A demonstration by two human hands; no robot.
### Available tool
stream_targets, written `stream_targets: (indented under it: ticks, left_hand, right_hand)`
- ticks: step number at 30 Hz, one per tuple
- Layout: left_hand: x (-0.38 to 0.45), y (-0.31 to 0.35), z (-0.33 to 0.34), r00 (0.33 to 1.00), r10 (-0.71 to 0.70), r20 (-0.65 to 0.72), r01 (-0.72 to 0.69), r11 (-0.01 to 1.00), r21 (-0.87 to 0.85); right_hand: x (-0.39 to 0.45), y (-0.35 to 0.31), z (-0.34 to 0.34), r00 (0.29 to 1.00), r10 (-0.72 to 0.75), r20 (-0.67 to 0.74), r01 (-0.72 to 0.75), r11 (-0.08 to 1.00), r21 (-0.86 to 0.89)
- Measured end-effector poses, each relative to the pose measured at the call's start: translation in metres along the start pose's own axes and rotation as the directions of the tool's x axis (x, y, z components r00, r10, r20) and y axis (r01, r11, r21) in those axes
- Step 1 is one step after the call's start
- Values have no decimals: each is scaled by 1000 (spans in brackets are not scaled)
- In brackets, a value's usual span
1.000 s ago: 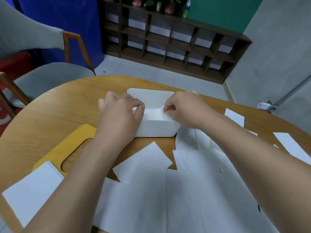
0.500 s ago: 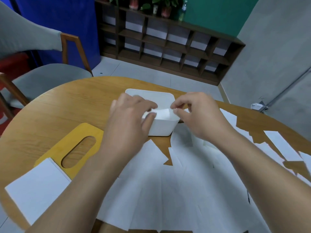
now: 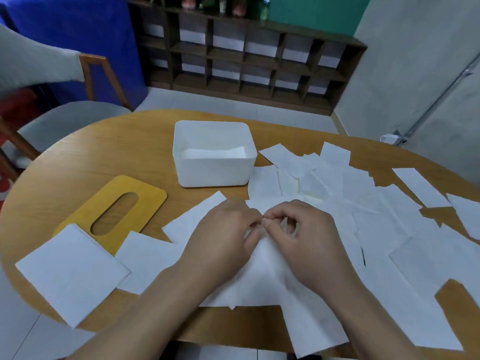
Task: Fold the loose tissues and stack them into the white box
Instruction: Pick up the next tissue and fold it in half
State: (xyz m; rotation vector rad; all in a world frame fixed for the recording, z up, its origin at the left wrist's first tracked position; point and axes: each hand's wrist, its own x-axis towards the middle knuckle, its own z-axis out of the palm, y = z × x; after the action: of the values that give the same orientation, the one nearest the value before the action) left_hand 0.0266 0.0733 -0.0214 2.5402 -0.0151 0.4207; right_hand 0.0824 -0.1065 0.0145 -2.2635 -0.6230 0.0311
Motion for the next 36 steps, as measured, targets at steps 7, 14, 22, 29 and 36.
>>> stream_targets:
  ticks: [7,14,22,29,36]
  left_hand:
    - [0,-4,-7,1000,-21,-11,22,1000,0]
    - [-6,-48,-36,947,-288,-144,313,928,202]
    - [-7,-46,-39,917,-394,-53,398,907,140]
    - [0,-35,-36,944,-313,-108,297,944,-143]
    - [3,-9,-41,918,-4,-398,-7,1000,-27]
  right_hand:
    - [-12,17,13,997,-37,-61,38,999,14]
    - [-14,15,16,996,-83,-31,82,996,-29]
    - [-16,14,23,996,-81,-25,79,995,-59]
    - [-14,14,22,999,-37,-32,38,999,3]
    - [-11,7,18,990,-48,-132,58,996,73]
